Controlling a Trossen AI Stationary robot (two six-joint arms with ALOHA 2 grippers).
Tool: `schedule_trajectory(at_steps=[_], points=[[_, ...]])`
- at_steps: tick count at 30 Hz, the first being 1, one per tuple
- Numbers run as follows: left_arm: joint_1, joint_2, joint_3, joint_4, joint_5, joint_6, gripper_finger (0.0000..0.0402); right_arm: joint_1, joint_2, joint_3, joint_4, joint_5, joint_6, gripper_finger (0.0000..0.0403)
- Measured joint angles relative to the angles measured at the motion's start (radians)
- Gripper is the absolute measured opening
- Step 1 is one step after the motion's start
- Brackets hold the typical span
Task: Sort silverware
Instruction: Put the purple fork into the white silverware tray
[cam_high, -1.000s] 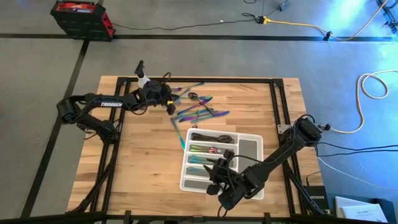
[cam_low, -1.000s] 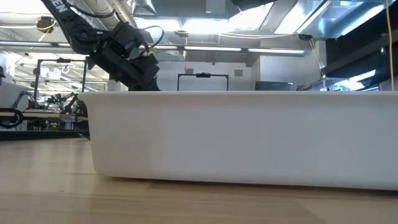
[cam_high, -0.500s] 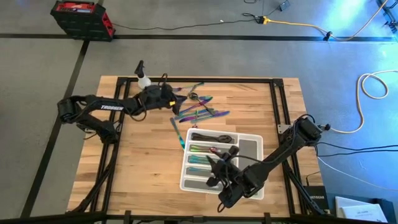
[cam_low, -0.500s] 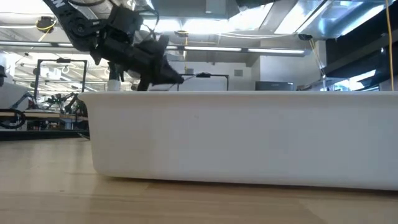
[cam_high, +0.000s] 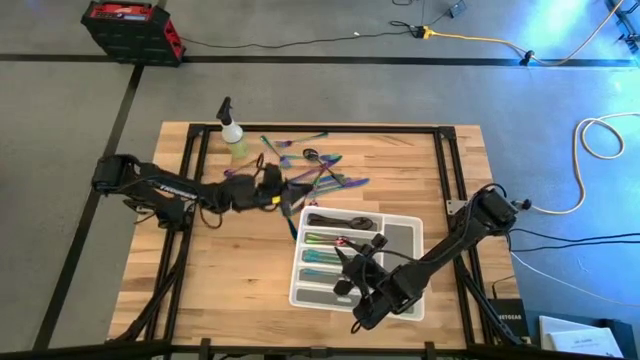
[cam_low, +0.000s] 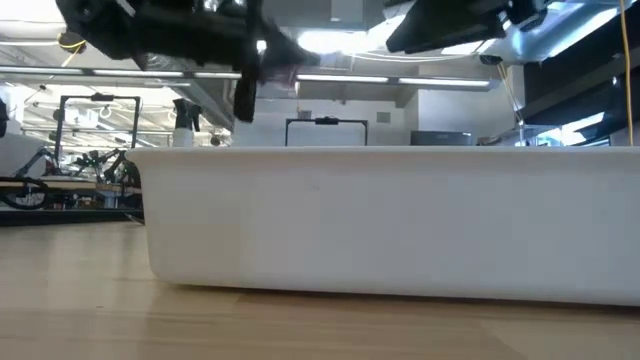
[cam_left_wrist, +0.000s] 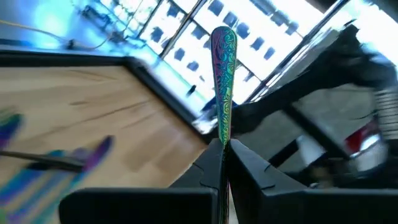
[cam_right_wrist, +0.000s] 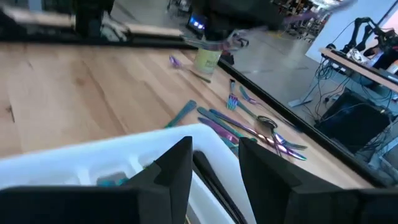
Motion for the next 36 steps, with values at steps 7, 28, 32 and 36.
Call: schedule_trajectory(at_steps=[7, 28, 32, 36], points=[[-0.153, 0.010, 0.000, 0.095, -0.217, -0.020, 0.0001, -0.057, 0.000, -0.078, 0.344, -0.088, -0.164, 0.0115], [-0.198, 0.039, 0.000, 0.155, -0.413, -0.174, 0.0001, -0.141, 0.001, -0.323, 1.225, -0.642, -1.051, 0.0115], [-0.199, 0.039, 0.000, 0.157, -0.534, -0.246, 0.0001, -0.143, 0.001, -0.270, 1.145, -0.427, -1.158, 0.0115], [-0.199, 0.039, 0.003, 0.155, -0.662, -0.346, 0.0001, -0.170, 0.001, -0.255, 1.165, -0.282, -1.228, 0.0115]])
